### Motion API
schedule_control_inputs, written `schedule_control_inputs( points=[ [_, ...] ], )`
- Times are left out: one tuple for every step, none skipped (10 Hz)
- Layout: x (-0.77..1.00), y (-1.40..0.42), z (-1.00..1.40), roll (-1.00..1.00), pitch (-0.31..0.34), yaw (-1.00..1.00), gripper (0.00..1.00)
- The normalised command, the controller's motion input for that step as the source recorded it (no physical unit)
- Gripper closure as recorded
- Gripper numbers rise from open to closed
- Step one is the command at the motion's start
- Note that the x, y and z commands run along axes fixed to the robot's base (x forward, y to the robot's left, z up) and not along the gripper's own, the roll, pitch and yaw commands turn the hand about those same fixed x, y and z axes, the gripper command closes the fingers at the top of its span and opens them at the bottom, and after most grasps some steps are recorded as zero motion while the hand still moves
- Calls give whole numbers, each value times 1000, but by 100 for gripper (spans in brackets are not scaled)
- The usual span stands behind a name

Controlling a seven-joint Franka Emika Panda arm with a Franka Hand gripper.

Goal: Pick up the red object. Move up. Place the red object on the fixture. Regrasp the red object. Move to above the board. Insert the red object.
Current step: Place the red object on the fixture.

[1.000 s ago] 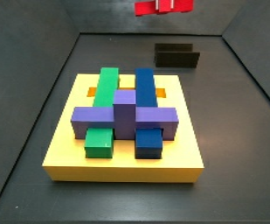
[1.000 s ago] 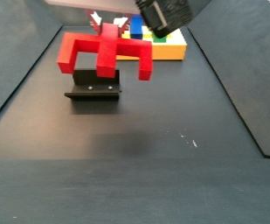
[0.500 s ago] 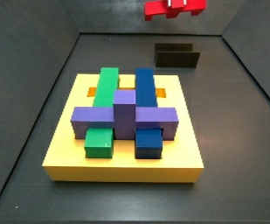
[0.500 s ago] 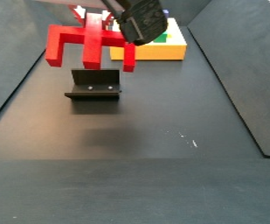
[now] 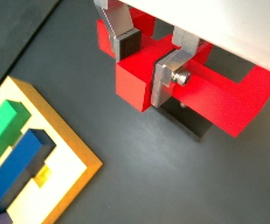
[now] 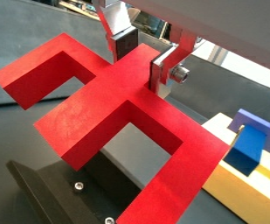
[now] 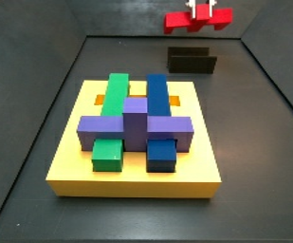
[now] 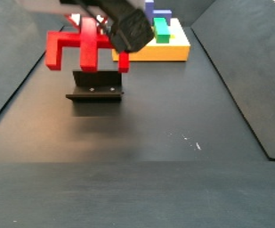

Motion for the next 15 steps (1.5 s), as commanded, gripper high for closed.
schedule_control_inputs(
  points=[
    [306,-80,-357,-406,-60,-26,100],
    [311,-31,-274,-483,0,-114,100],
    [151,0,-237,-469,0,-140,100],
    [0,-20,-326,-266,-60,-106,100],
    [0,-17,-363,-97,0,-126,100],
    [-57,-3,-357,0,0,-143,100],
    [-114,-17,-349,0,0,-117,100],
    [-177,0,-303,0,0,-91,100],
    [-57,0,-306,0,-100,-80,100],
    [0,0,-266,0,-123,0,100],
    [0,6,-297,0,-77,0,100],
    [0,14,-309,0,-14,0,100],
    [0,0,-143,0,0,0,100],
    [0,0,0,0,0,0,100],
    [0,0,0,0,0,0,0]
  ],
)
